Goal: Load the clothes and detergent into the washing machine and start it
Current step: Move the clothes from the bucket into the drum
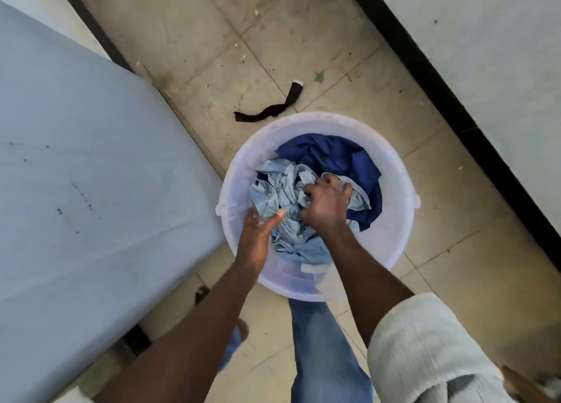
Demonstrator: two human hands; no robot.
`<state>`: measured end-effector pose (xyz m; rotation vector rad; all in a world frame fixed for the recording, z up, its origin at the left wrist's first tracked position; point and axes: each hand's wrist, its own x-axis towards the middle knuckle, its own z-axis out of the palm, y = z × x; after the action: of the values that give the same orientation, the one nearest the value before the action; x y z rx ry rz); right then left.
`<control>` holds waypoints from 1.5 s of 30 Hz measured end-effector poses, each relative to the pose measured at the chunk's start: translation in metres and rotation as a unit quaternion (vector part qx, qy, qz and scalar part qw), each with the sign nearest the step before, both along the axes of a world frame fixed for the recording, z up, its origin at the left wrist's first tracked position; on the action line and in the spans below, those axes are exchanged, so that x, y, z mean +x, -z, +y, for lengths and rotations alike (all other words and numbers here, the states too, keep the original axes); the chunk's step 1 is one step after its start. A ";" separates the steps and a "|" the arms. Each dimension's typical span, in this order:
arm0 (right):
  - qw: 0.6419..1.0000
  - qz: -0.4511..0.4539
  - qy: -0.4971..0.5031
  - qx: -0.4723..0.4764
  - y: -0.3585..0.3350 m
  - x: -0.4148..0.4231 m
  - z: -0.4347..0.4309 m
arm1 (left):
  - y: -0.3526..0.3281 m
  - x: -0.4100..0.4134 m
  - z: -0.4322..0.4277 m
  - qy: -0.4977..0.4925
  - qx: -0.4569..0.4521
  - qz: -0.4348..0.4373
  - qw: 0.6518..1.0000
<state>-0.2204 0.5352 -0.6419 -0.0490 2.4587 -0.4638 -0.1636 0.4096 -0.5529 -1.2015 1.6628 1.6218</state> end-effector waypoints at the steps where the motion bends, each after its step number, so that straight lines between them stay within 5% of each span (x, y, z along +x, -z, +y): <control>1: 0.997 -0.023 0.038 -0.066 -0.005 0.002 -0.001 | 0.004 0.002 -0.003 -0.002 -0.003 0.007 1.000; 3: 0.960 -0.145 0.112 -0.211 -0.022 0.005 0.007 | 0.004 0.001 -0.002 -0.005 -0.023 0.023 0.999; 5: 0.875 -0.313 0.167 -0.329 -0.040 0.011 0.020 | 0.004 -0.004 0.002 -0.008 -0.035 0.001 0.999; 7: 0.805 -0.377 0.221 -0.402 -0.050 0.027 0.030 | 0.008 -0.007 0.003 0.008 -0.053 -0.045 0.998; 9: 0.798 -0.337 0.301 -0.399 -0.059 0.044 0.036 | 0.008 -0.010 0.002 0.019 -0.054 -0.098 0.994; 11: 0.834 -0.247 0.356 -0.343 -0.066 0.056 0.043 | -0.005 -0.009 0.003 0.006 -0.015 -0.151 0.988; 13: 0.839 -0.258 0.342 -0.335 -0.077 0.059 0.051 | -0.025 -0.005 0.008 -0.020 0.049 -0.175 0.983; 16: 0.732 -0.390 0.312 -0.463 -0.113 0.058 0.054 | -0.066 -0.007 0.011 -0.037 0.113 -0.187 0.975; 18: 0.699 -0.404 0.335 -0.487 -0.144 0.058 0.050 | -0.097 -0.011 0.013 -0.024 0.110 -0.145 0.983; 21: 0.698 -0.342 0.374 -0.506 -0.203 0.055 0.048 | -0.160 -0.021 0.014 0.033 -0.050 -0.026 0.998; 23: 0.689 -0.300 0.380 -0.540 -0.247 0.050 0.049 | -0.207 -0.031 0.018 0.041 -0.063 0.034 0.997; 27: 0.658 -0.265 0.371 -0.600 -0.347 0.031 0.053 | -0.302 -0.054 0.019 0.063 0.158 0.118 0.978; 29: 0.674 -0.246 0.340 -0.607 -0.401 0.016 0.050 | -0.354 -0.064 0.011 0.098 0.154 0.132 0.974; 33: 0.735 -0.168 0.248 -0.608 -0.517 -0.019 0.023 | -0.448 -0.082 -0.020 0.117 0.004 0.234 0.965; 40: 0.776 -0.117 0.033 -0.619 -0.681 -0.039 -0.102 | -0.614 -0.053 -0.159 0.051 -0.102 0.467 0.877; 45: 0.799 -0.075 -0.056 -0.594 -0.710 -0.007 -0.253 | -0.658 0.019 -0.306 0.094 -0.270 0.442 0.850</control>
<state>-0.2273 0.2821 0.0682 -0.6331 1.6192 -1.7844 -0.1444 0.1031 0.1052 -0.4231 2.8514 1.7460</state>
